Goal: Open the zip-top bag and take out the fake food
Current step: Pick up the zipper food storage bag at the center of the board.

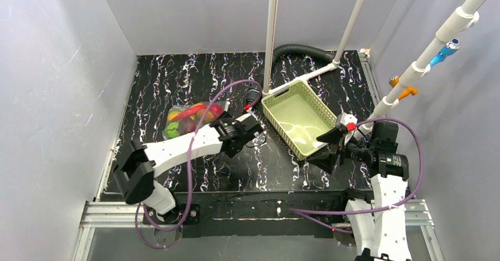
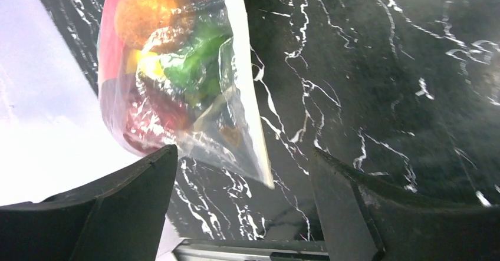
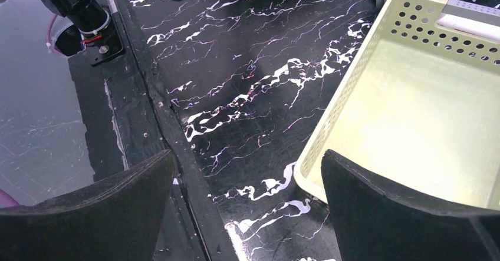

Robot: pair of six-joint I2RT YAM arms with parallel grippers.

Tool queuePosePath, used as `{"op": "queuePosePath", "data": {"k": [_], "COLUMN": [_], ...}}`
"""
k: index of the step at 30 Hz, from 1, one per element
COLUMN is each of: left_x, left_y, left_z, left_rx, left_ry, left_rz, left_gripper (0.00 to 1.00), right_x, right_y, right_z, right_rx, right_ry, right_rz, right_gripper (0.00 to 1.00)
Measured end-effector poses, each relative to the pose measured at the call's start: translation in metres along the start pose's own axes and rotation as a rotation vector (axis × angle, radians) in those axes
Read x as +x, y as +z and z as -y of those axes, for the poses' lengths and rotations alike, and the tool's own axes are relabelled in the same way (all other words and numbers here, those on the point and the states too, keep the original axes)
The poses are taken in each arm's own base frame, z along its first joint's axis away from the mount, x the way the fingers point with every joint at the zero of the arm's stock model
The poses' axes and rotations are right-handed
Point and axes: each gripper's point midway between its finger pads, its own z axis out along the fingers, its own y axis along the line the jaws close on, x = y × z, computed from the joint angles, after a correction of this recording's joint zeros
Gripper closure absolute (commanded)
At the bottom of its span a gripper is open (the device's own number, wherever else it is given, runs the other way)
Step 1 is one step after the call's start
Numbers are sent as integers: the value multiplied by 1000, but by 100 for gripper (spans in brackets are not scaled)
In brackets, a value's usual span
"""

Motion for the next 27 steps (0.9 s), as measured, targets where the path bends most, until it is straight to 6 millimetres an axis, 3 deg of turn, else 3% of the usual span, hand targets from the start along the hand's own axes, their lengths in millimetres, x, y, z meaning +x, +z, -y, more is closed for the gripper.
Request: {"op": "queuePosePath", "data": {"k": [5, 7, 8, 10, 18, 22, 27], "left_x": [2, 3, 3, 2, 4, 9, 9], "left_y": [23, 28, 29, 32, 45, 49, 46], "left_z": [7, 9, 9, 7, 4, 5, 4], "left_rx": [-90, -117, -127, -161, -244, -262, -243], "left_ry": [100, 125, 127, 129, 155, 173, 151], "left_rz": [-75, -88, -88, -83, -89, -98, -82], "left_gripper": [32, 43, 55, 65, 74, 100, 100], "right_x": [0, 0, 0, 0, 0, 0, 0], "right_y": [0, 0, 0, 0, 0, 0, 0], "right_z": [0, 0, 0, 0, 0, 0, 1], "right_rx": [0, 0, 0, 0, 0, 0, 0], "right_ry": [-8, -10, -11, -11, -11, -12, -13], "right_rz": [0, 0, 0, 0, 0, 0, 0], "right_gripper": [0, 0, 0, 0, 0, 0, 0]}}
